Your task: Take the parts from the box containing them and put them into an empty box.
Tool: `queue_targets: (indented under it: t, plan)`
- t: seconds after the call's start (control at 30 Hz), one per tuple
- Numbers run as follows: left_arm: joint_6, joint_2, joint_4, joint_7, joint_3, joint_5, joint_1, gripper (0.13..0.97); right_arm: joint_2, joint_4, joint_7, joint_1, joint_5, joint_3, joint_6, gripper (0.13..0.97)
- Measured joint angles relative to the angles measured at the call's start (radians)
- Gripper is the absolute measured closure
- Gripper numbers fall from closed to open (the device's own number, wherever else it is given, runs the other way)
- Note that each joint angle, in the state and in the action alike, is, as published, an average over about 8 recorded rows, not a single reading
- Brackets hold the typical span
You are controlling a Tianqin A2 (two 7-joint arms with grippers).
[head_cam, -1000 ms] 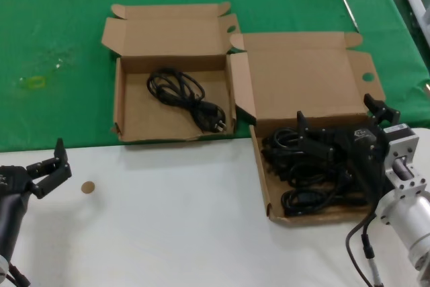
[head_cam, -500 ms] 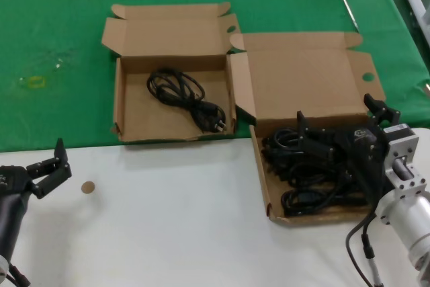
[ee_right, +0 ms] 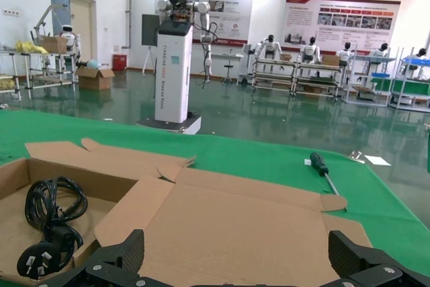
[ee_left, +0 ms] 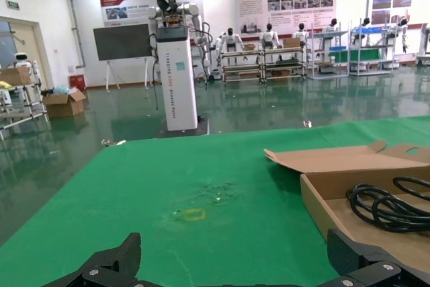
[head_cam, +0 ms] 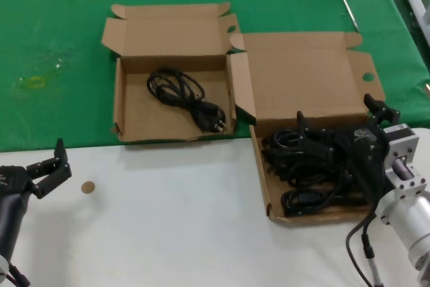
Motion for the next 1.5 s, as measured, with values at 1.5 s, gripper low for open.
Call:
queue_targets:
  t: [1.5]
  plan:
    - [0.000, 0.000, 0.000, 0.000, 0.000, 0.000, 0.000, 0.132, 0.000, 0.000, 0.000, 0.000, 0.000, 0.000, 0.000, 0.129]
